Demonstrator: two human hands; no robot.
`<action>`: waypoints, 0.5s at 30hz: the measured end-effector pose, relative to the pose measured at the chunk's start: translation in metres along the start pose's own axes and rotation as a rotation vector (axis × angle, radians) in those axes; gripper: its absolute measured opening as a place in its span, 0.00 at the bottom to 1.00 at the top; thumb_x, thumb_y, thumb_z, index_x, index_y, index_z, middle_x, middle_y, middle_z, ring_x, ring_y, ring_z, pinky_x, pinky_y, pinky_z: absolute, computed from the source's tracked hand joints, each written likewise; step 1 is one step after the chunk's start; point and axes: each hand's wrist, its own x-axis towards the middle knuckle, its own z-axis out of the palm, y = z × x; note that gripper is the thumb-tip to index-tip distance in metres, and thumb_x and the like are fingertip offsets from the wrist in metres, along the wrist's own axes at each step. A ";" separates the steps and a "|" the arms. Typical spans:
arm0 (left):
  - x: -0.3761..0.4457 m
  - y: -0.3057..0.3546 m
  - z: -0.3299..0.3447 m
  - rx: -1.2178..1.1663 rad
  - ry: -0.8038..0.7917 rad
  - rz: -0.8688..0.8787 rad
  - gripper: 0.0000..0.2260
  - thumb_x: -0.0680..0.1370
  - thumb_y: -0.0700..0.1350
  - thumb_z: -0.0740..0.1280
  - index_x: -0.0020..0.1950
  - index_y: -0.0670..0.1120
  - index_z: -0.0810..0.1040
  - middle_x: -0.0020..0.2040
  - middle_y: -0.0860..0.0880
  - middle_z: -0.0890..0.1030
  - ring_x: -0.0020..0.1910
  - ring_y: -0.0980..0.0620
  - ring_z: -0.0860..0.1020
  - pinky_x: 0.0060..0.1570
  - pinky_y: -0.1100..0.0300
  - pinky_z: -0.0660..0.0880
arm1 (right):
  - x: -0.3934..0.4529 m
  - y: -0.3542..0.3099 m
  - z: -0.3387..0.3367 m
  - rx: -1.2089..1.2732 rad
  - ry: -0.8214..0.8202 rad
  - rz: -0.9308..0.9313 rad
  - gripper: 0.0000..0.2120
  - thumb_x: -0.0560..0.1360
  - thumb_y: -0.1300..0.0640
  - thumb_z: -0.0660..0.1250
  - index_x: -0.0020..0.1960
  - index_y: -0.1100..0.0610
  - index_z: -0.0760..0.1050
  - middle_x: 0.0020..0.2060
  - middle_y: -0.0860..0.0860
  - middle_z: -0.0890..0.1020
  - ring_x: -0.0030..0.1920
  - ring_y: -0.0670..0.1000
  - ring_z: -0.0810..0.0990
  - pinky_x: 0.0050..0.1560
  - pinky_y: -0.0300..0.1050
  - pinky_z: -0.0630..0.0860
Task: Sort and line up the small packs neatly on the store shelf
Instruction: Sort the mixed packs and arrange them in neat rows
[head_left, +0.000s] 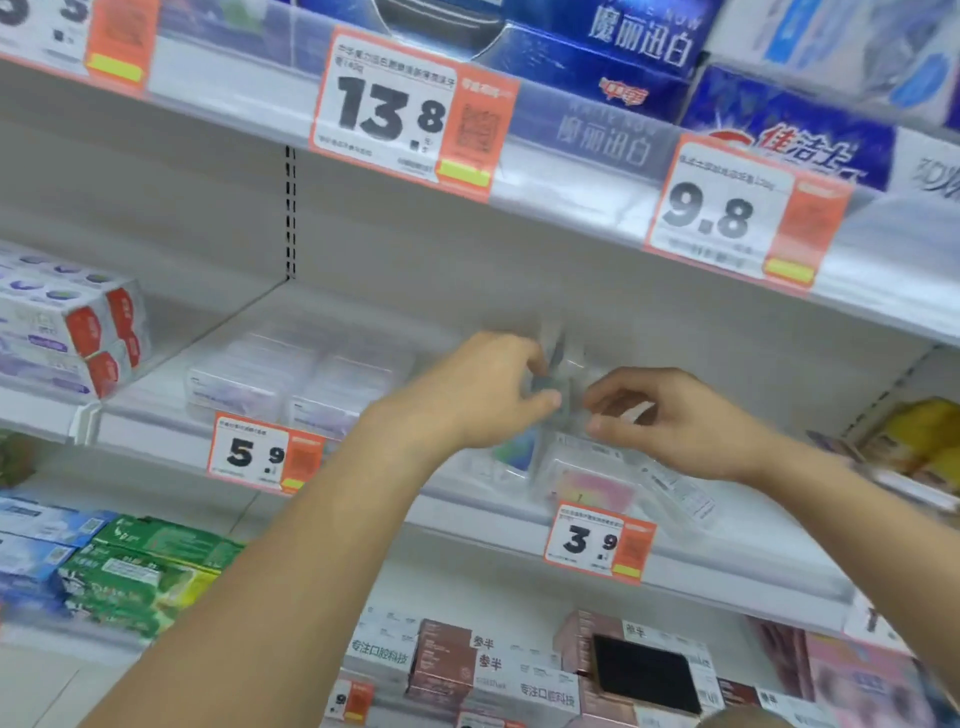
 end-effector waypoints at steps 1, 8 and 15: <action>0.000 0.006 0.017 0.017 -0.021 0.005 0.20 0.76 0.57 0.65 0.66 0.50 0.73 0.64 0.46 0.74 0.65 0.46 0.71 0.63 0.57 0.67 | -0.010 0.013 0.000 -0.033 0.000 0.010 0.14 0.71 0.44 0.73 0.54 0.47 0.81 0.48 0.39 0.82 0.51 0.42 0.80 0.51 0.36 0.77; -0.012 -0.005 0.085 0.249 -0.145 -0.054 0.28 0.74 0.69 0.56 0.73 0.66 0.56 0.76 0.47 0.54 0.74 0.42 0.51 0.68 0.35 0.58 | -0.049 0.070 0.034 -0.136 0.094 0.093 0.39 0.60 0.20 0.62 0.69 0.31 0.63 0.70 0.48 0.64 0.76 0.51 0.55 0.74 0.54 0.62; -0.002 -0.009 0.103 0.140 -0.122 -0.101 0.22 0.78 0.61 0.60 0.72 0.64 0.62 0.72 0.47 0.62 0.70 0.44 0.59 0.67 0.49 0.65 | -0.039 0.073 0.073 -0.247 0.196 0.166 0.41 0.61 0.17 0.53 0.72 0.28 0.54 0.78 0.51 0.50 0.75 0.61 0.57 0.67 0.64 0.63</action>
